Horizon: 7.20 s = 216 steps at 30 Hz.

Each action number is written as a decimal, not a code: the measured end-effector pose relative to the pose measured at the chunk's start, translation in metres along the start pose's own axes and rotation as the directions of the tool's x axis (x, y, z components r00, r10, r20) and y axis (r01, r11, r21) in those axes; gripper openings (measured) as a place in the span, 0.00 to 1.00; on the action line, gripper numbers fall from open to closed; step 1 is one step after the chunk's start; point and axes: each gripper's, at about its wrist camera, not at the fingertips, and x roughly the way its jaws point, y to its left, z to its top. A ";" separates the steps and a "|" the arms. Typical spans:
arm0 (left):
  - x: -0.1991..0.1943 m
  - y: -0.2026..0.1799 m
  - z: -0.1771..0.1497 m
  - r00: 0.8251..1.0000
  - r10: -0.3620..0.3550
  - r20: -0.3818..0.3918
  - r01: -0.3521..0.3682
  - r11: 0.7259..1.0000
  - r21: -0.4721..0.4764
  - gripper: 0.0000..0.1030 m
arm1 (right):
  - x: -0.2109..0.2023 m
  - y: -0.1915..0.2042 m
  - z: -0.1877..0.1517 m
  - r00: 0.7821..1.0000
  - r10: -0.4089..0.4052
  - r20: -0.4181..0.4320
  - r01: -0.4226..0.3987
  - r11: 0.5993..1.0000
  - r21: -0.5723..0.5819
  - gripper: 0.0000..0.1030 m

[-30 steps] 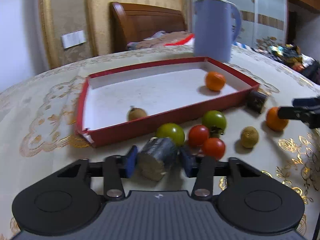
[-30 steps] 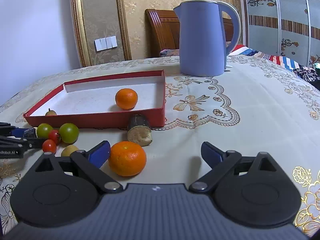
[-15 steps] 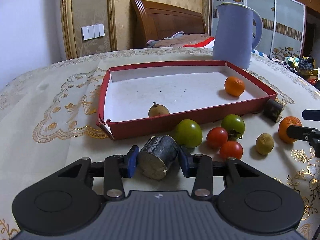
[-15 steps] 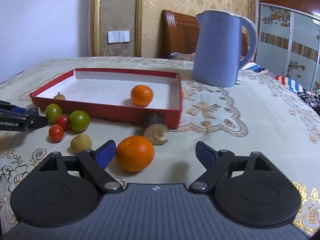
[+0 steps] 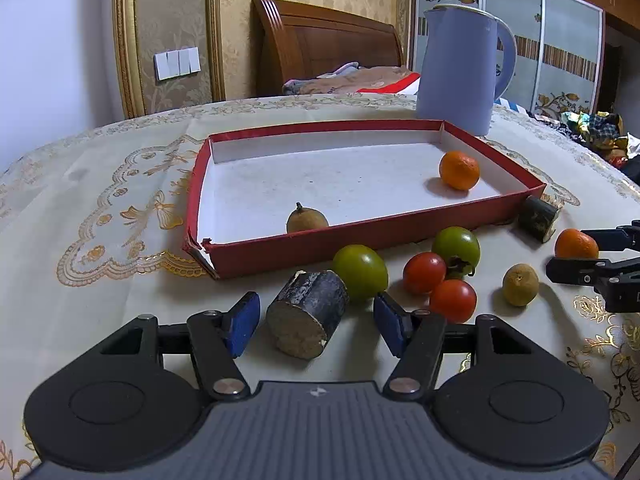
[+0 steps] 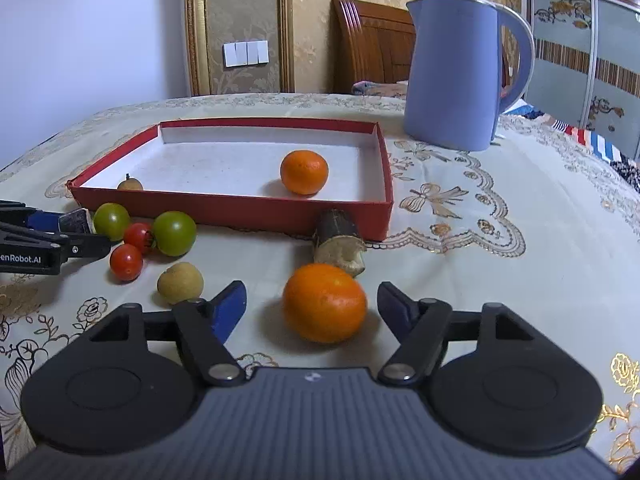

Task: Organize fruits
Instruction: 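Close the left gripper on the dark cylinder while the right gripper grasps another orange, then lift and carry the dark cylinder with the left gripper while the right carries the orange over the tray, then lower and open the left gripper in the tray while the right sets the orange beside the first, then withdraw both open grippers from the tray toward the remaining fruits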

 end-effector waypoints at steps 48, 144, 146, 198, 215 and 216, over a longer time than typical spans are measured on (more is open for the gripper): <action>-0.028 -0.006 -0.005 0.993 0.094 0.077 -0.083 0.986 -0.142 0.39 | -0.003 -0.003 0.000 0.999 -0.021 0.039 0.020 0.999 0.042 0.40; 0.081 0.012 0.086 0.976 0.218 0.010 -0.209 0.945 -0.251 0.69 | 0.134 0.038 0.118 0.992 -0.125 0.033 0.125 0.992 -0.002 0.60; 0.078 0.009 0.087 0.973 0.227 0.030 -0.214 0.948 -0.237 0.69 | 0.131 0.037 0.118 0.990 -0.128 0.051 0.128 0.992 0.008 0.71; -0.031 -0.004 -0.005 0.988 0.108 0.109 -0.088 0.980 -0.178 0.75 | -0.007 -0.022 -0.002 0.997 -0.038 0.069 0.025 0.983 0.183 0.96; -0.008 -0.015 0.001 0.994 0.104 0.018 -0.101 0.987 -0.124 0.75 | -0.001 -0.025 -0.004 0.999 -0.023 0.035 0.015 0.979 0.201 0.98; -0.007 -0.014 0.000 0.995 0.103 0.012 -0.101 0.987 -0.128 0.75 | -0.001 -0.025 -0.004 0.999 -0.022 0.035 0.015 0.979 0.201 0.98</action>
